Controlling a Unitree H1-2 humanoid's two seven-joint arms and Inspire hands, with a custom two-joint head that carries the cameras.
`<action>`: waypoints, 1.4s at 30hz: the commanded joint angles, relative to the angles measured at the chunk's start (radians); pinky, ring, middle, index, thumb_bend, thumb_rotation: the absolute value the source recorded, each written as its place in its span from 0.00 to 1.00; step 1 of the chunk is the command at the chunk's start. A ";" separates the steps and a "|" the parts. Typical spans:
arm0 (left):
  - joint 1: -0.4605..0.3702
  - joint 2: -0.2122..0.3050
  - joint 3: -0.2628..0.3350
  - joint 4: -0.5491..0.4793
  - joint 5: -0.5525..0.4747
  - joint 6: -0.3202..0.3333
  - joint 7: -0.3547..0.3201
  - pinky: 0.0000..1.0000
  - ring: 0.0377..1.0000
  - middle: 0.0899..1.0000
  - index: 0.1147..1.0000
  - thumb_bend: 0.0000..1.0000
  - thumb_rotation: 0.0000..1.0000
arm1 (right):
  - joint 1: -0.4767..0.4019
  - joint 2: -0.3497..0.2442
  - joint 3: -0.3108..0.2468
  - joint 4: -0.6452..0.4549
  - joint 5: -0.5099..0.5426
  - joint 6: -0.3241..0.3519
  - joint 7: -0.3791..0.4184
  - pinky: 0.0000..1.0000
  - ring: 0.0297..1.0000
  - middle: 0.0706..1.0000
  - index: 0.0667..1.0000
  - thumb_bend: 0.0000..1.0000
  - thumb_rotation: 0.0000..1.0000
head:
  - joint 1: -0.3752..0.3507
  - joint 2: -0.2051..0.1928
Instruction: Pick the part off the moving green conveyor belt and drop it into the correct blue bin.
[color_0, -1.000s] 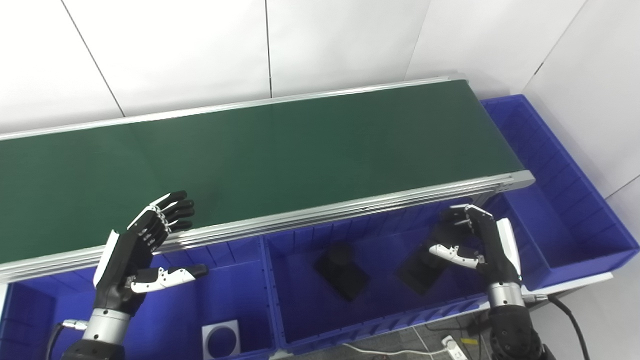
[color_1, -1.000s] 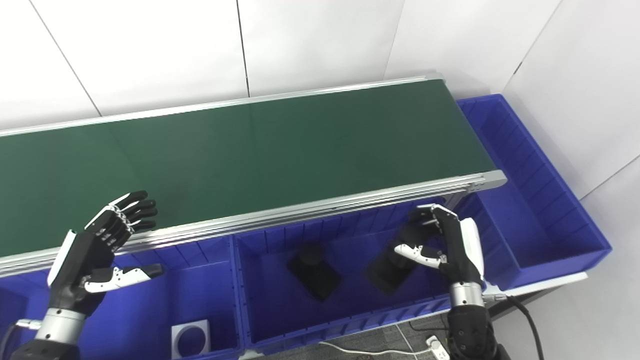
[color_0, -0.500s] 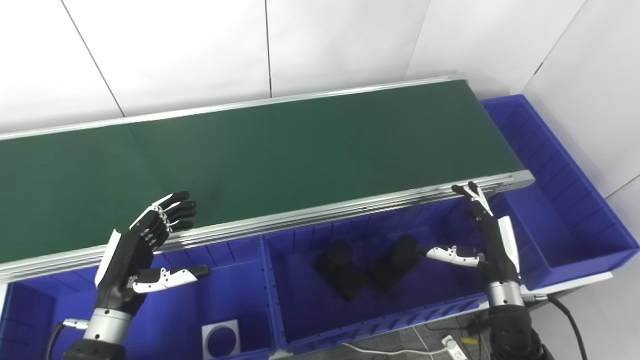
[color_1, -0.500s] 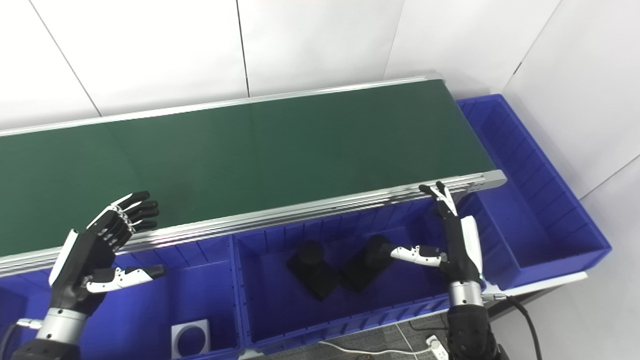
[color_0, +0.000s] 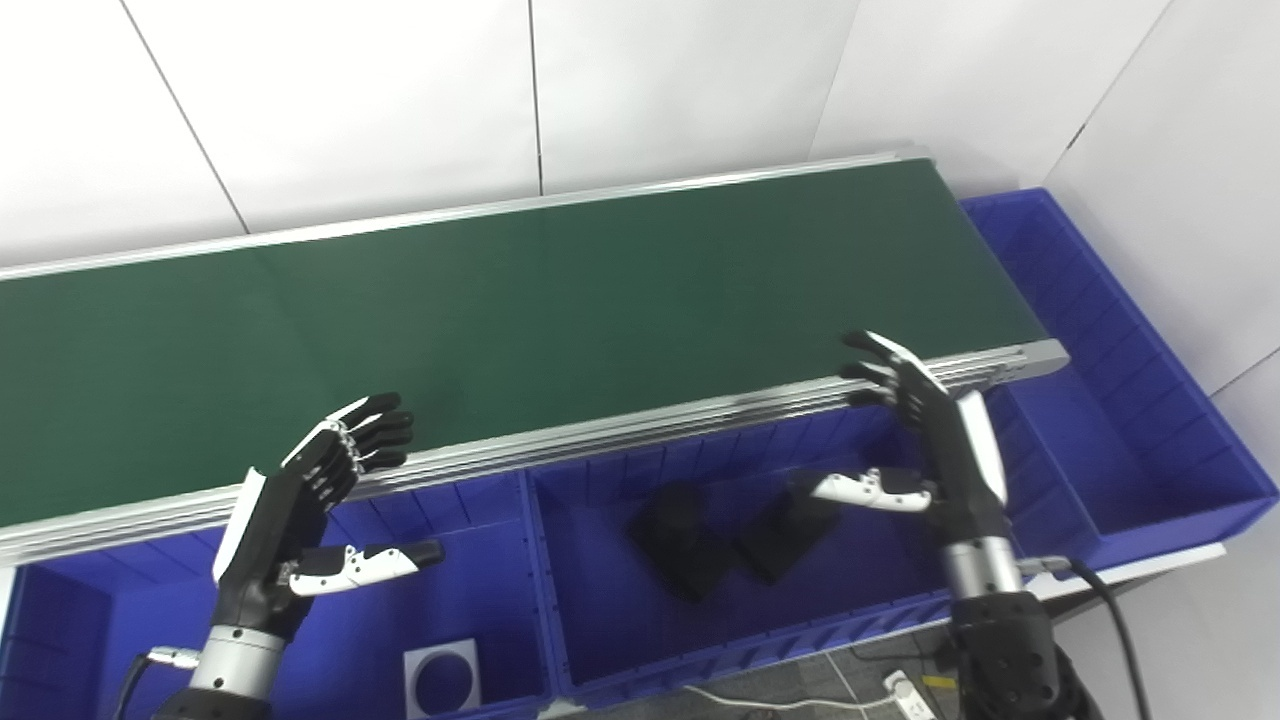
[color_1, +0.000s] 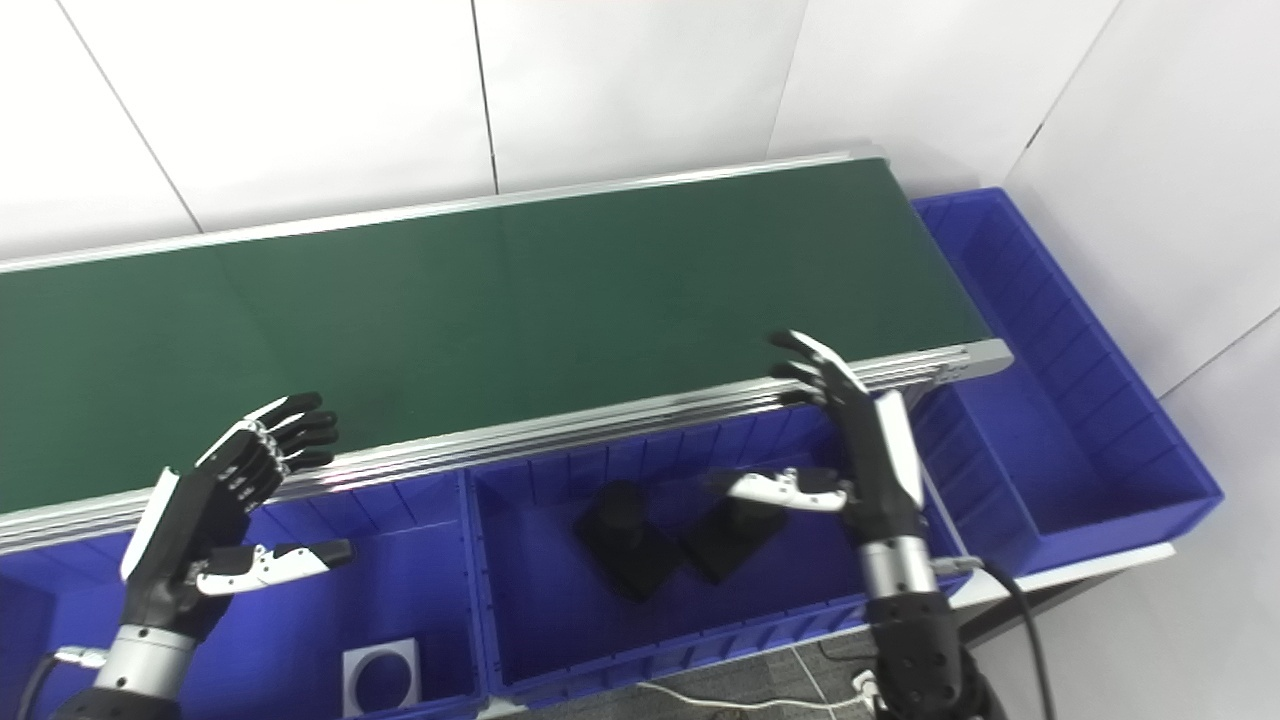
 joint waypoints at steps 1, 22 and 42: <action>-0.012 -0.004 -0.008 -0.029 0.009 -0.030 0.010 0.70 0.74 0.75 0.76 0.77 0.00 | -0.021 -0.008 0.031 -0.063 0.054 0.016 0.054 0.65 0.77 0.86 0.82 1.00 0.28 | 0.038 0.004; -0.025 -0.067 -0.073 0.052 0.115 -0.078 0.056 0.68 0.73 0.76 0.76 0.81 0.00 | -0.170 0.081 0.224 0.167 0.031 -0.011 0.175 0.72 0.80 0.84 0.79 1.00 0.29 | 0.367 0.020; 0.012 -0.054 -0.085 0.011 0.137 -0.055 0.067 0.69 0.73 0.78 0.75 0.82 0.00 | -0.130 0.172 0.204 0.372 -0.091 -0.107 0.025 0.62 0.70 0.77 0.71 0.74 0.01 | 0.357 -0.016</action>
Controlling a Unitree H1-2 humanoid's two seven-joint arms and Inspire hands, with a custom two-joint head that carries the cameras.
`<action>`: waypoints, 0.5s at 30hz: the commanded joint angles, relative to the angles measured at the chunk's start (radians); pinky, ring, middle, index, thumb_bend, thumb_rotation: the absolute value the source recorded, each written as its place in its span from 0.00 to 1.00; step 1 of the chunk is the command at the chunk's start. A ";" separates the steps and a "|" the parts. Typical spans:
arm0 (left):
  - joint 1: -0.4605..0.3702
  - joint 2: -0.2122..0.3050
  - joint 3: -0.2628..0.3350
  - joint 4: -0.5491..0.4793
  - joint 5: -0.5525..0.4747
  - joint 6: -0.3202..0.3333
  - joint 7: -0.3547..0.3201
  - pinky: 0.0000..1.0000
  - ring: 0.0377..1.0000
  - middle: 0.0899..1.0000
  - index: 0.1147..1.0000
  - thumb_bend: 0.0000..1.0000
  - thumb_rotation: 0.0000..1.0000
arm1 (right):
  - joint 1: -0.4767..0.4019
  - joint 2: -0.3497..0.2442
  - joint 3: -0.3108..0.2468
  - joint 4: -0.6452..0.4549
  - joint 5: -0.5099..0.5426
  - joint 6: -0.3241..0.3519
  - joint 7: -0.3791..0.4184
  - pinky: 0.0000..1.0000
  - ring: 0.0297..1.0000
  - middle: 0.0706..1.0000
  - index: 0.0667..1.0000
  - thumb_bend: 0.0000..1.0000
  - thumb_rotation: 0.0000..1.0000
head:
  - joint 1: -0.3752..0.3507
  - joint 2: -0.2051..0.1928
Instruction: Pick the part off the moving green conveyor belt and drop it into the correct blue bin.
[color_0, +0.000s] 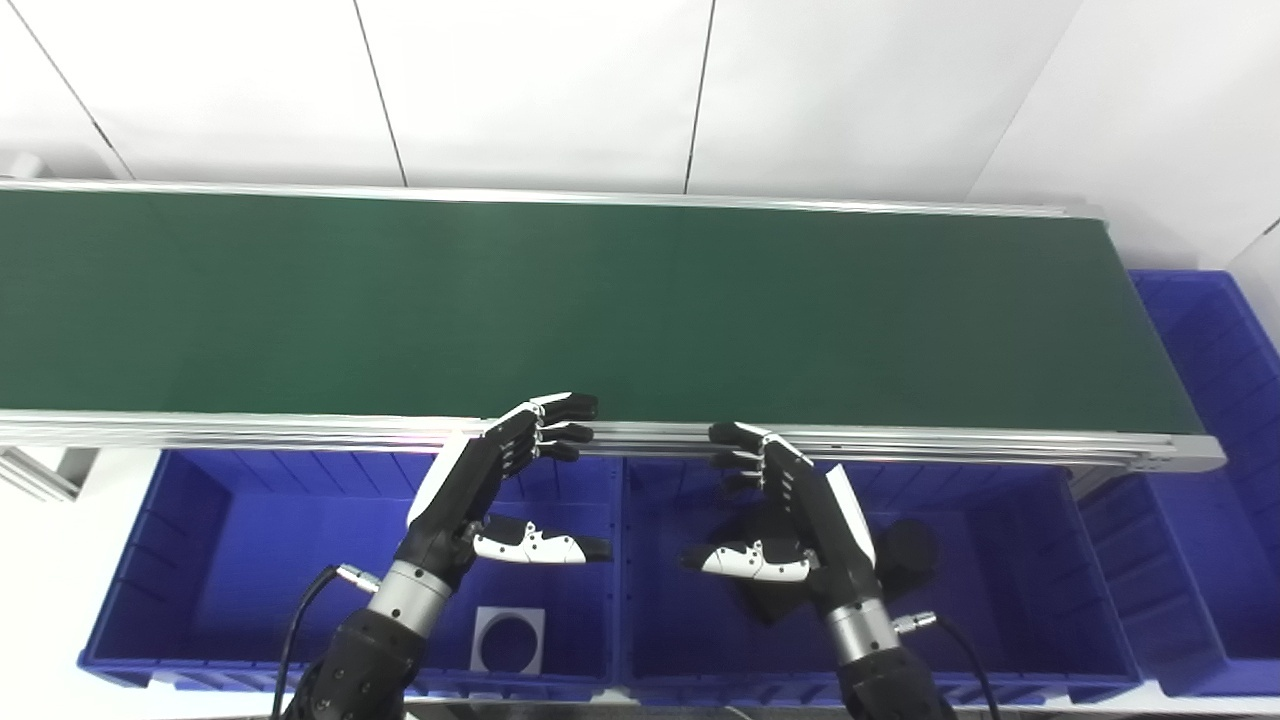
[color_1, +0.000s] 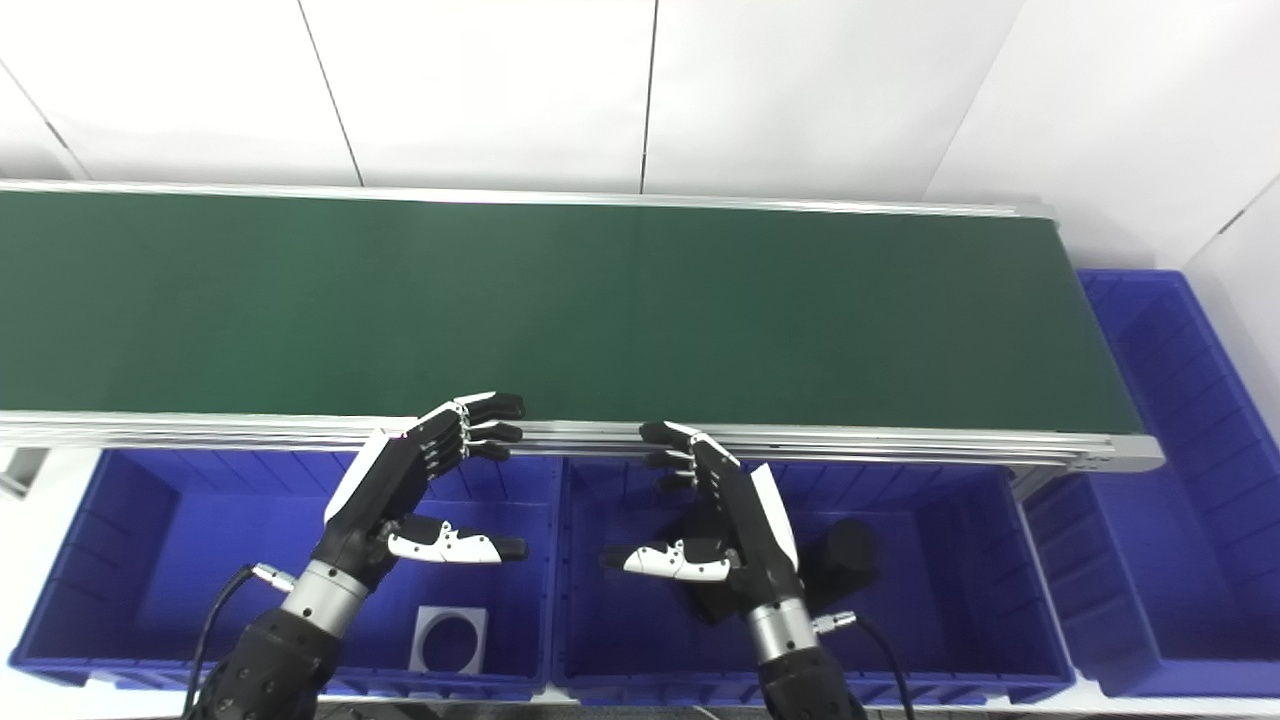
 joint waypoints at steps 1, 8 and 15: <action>-0.009 0.007 0.000 -0.024 -0.001 -0.016 0.006 0.69 0.73 0.78 0.75 0.82 0.00 | -0.009 0.014 0.000 -0.002 -0.009 -0.065 -0.018 0.62 0.70 0.76 0.70 0.74 0.01 | -0.004 -0.003; -0.010 0.011 -0.001 -0.022 -0.001 -0.009 0.006 0.68 0.73 0.78 0.74 0.81 0.00 | -0.006 0.024 -0.002 0.012 -0.028 -0.070 -0.045 0.63 0.70 0.76 0.70 0.72 0.00 | -0.019 -0.006; -0.018 0.016 -0.009 0.003 0.006 -0.023 0.006 0.68 0.73 0.77 0.73 0.82 0.00 | -0.012 0.029 0.009 0.007 -0.012 -0.101 -0.045 0.63 0.70 0.77 0.70 0.78 0.00 | -0.018 -0.009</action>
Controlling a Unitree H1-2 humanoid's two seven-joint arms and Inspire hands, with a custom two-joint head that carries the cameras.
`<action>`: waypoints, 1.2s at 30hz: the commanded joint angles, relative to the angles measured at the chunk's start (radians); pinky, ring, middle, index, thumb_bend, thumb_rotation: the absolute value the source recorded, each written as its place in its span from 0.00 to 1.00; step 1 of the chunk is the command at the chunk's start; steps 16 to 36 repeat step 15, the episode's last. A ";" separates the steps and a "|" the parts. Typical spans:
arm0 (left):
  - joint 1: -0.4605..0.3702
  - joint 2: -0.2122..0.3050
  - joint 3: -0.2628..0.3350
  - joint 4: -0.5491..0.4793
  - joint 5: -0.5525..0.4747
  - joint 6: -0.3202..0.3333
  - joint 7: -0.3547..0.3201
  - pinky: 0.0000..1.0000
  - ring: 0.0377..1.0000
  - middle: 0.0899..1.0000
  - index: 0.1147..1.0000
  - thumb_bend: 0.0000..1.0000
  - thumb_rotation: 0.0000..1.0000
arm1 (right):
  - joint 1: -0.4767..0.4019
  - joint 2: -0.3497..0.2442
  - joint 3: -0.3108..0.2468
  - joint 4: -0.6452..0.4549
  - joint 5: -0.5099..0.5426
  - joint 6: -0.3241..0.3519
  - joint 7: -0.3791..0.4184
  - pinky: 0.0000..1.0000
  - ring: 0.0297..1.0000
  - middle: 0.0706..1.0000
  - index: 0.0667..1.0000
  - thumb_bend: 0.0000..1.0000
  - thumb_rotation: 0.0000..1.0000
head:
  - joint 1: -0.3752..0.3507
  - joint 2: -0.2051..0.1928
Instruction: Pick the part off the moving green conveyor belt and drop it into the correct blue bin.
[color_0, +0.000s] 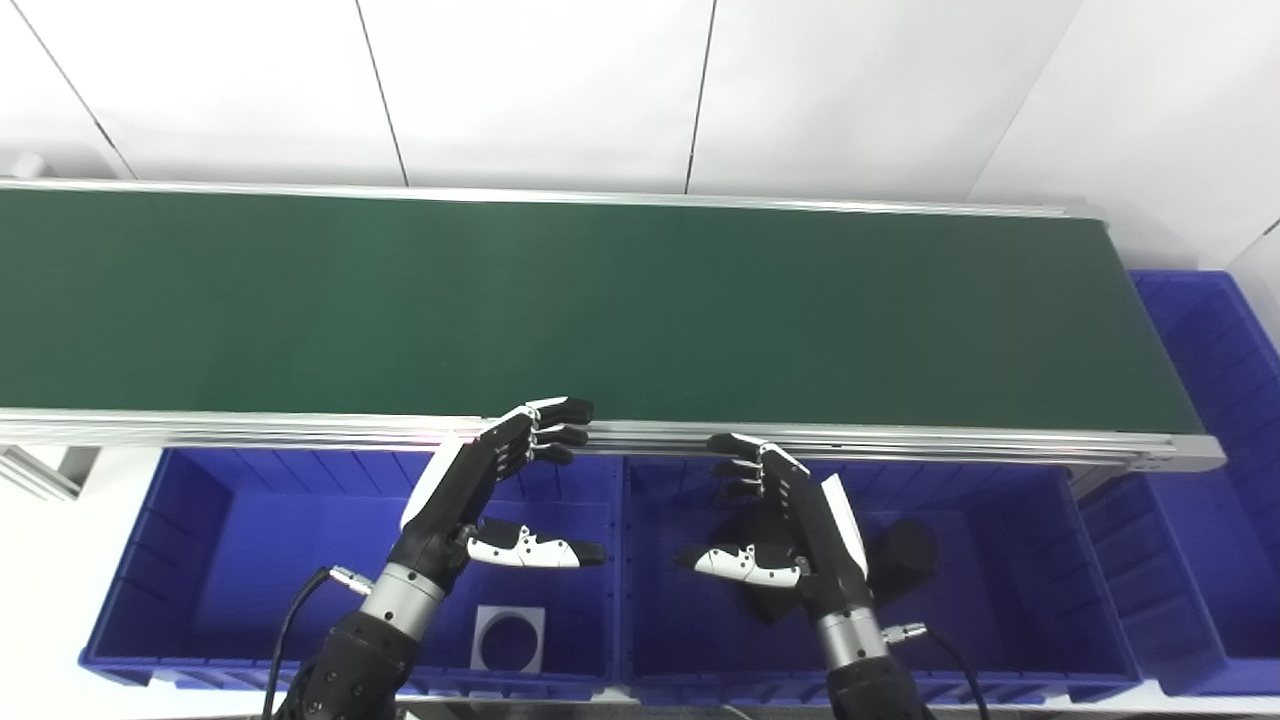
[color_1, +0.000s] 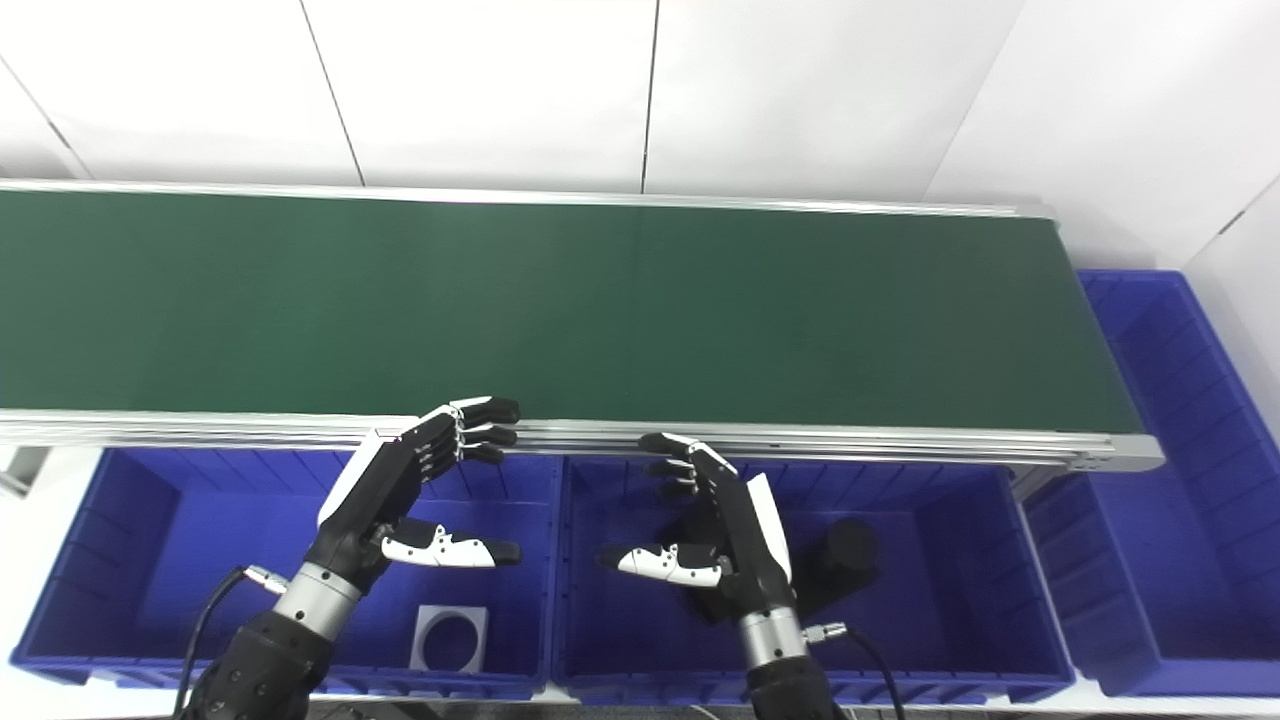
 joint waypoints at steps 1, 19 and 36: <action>-0.018 0.000 -0.003 -0.009 0.003 -0.024 0.007 0.68 0.73 0.77 0.73 0.82 0.00 | -0.016 0.007 0.014 -0.026 0.019 -0.081 0.013 0.63 0.70 0.78 0.70 0.78 0.00 | 0.000 0.000; -0.023 -0.004 -0.008 0.035 0.039 -0.076 0.023 0.68 0.73 0.76 0.72 0.81 0.00 | -0.050 0.014 0.074 -0.058 0.077 -0.053 0.103 0.65 0.76 0.83 0.74 0.83 0.10 | 0.008 -0.011; -0.023 -0.004 -0.008 0.035 0.039 -0.076 0.023 0.68 0.73 0.76 0.72 0.81 0.00 | -0.050 0.014 0.074 -0.058 0.077 -0.053 0.103 0.65 0.76 0.83 0.74 0.83 0.10 | 0.008 -0.011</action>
